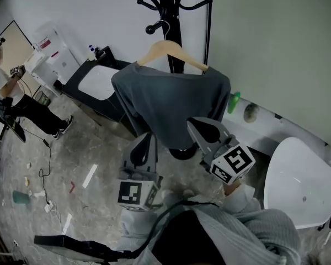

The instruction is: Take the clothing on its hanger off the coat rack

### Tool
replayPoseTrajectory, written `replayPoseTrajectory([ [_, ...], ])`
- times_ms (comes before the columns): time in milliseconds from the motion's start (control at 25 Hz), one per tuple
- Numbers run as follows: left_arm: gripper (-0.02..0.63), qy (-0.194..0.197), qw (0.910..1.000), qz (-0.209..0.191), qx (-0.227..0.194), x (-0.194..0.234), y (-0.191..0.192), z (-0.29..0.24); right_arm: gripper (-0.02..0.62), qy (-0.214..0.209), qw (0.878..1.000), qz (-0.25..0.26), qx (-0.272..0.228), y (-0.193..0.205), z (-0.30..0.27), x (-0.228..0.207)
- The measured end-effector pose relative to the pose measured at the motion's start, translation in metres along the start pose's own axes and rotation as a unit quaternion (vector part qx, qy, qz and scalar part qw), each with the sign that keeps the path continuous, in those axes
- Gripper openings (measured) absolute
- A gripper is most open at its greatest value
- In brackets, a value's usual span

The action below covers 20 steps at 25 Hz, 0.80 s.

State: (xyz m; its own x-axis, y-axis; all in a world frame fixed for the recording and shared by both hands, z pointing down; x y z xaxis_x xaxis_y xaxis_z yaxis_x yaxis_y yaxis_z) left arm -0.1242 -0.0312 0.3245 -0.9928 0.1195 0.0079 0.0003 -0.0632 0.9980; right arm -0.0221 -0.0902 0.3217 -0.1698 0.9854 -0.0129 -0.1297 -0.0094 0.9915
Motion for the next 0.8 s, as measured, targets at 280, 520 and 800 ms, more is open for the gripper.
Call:
replayPoseTrajectory([
  [280,0.006,0.084,0.9960,0.002,-0.029,0.039,-0.024,-0.077,0.002,0.087,0.996,0.028,-0.001,-0.011,-0.026,-0.060],
  [520,0.006,0.151,0.9863,0.016,-0.065,0.062,-0.059,-0.133,0.003,0.174,0.983,0.059,-0.011,-0.033,-0.032,-0.111],
  [800,0.006,0.175,0.9819,0.016,-0.071,0.073,-0.067,-0.169,0.003,0.208,0.975,0.071,-0.006,-0.044,-0.031,-0.136],
])
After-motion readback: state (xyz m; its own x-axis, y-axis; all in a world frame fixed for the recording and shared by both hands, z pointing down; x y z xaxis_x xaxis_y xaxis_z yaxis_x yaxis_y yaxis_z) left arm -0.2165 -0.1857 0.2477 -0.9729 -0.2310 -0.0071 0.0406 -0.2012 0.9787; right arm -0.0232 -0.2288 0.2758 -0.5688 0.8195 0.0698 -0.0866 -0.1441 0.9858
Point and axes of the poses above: the fingertips, and each gripper's own axes: z backward along the fingers, x to its left, y out of its underside, the point moved 1 cm from there along z, backward along the fingers, and after that the axes turned 14 degrees about -y, right-handed, at the moved point
